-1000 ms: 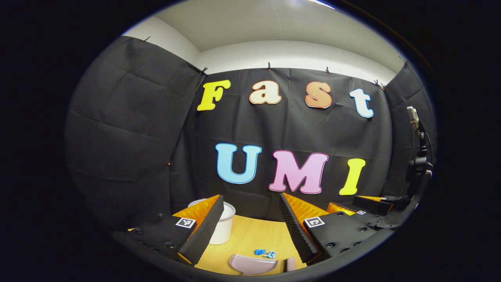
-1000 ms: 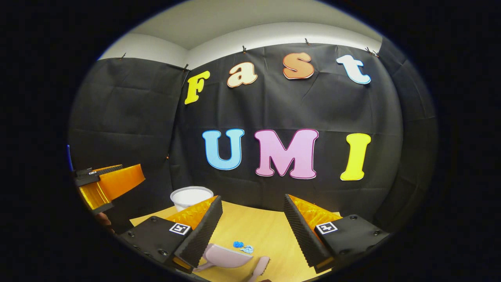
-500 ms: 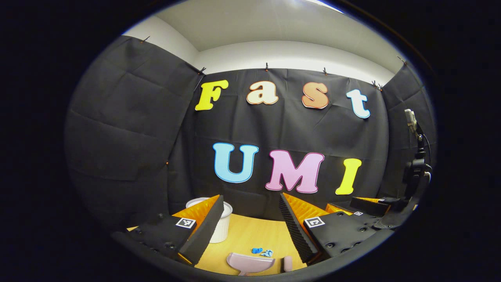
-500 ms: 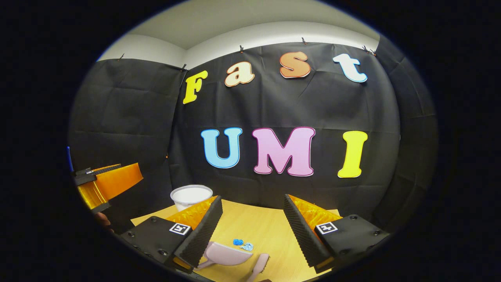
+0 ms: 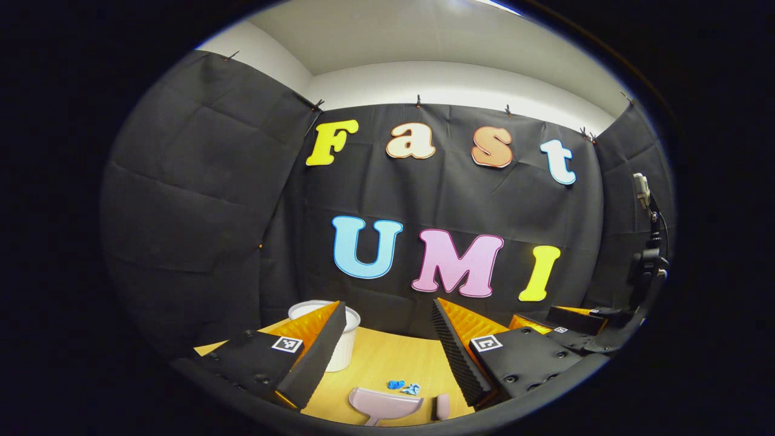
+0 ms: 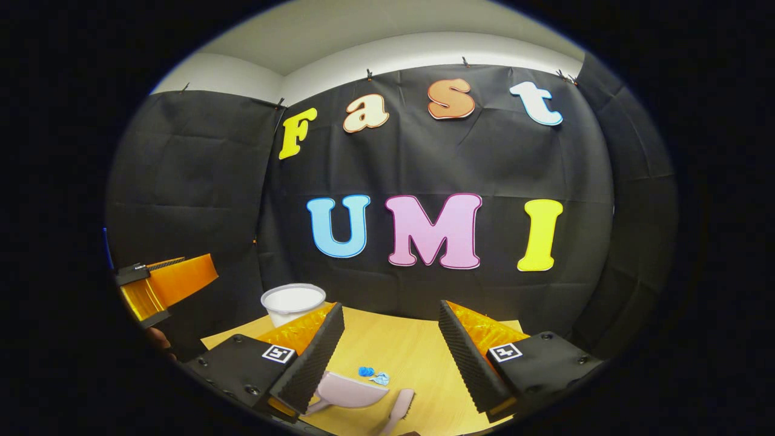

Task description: Pick up the small broom and dustpan from the desktop, sweep the trash into the dustpan with the broom, and then empty the trash into the garbage bin.

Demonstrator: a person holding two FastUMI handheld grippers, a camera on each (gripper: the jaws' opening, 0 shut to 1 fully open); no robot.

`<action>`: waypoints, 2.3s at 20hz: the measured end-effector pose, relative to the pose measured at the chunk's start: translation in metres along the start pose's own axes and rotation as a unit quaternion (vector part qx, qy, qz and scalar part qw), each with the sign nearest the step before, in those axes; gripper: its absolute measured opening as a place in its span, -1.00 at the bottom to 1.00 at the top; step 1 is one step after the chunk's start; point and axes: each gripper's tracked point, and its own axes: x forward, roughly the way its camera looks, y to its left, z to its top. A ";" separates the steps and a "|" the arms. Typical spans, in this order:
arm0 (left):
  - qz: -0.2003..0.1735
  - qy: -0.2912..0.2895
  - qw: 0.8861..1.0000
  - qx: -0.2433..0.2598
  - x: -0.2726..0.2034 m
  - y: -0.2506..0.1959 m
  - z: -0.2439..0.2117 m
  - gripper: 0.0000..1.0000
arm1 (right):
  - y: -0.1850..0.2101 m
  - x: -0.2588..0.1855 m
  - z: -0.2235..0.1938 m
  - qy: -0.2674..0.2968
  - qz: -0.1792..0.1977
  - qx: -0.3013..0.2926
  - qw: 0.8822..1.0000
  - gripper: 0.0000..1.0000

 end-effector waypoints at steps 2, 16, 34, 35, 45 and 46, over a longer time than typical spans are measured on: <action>-0.001 0.000 1.000 0.003 0.000 -0.001 0.000 0.66 | 0.001 0.000 0.000 0.000 0.000 0.000 1.000 0.99; -0.009 0.047 0.999 0.007 0.010 0.006 -0.018 0.66 | 0.013 0.005 -0.003 0.010 0.003 -0.006 1.000 0.99; -0.107 0.597 0.795 -0.013 0.065 0.023 -0.279 0.70 | -0.009 0.023 -0.251 0.406 -0.097 0.193 0.888 0.95; -0.104 0.643 0.759 -0.005 0.069 0.021 -0.291 0.70 | -0.010 0.022 -0.279 0.446 -0.109 0.196 0.866 0.95; -0.058 0.775 0.627 0.043 0.139 -0.003 -0.323 0.70 | -0.005 -0.003 -0.440 0.684 -0.117 0.149 0.704 0.98; -0.055 0.780 0.621 0.051 0.137 -0.004 -0.326 0.70 | -0.003 -0.001 -0.445 0.689 -0.118 0.144 0.700 0.98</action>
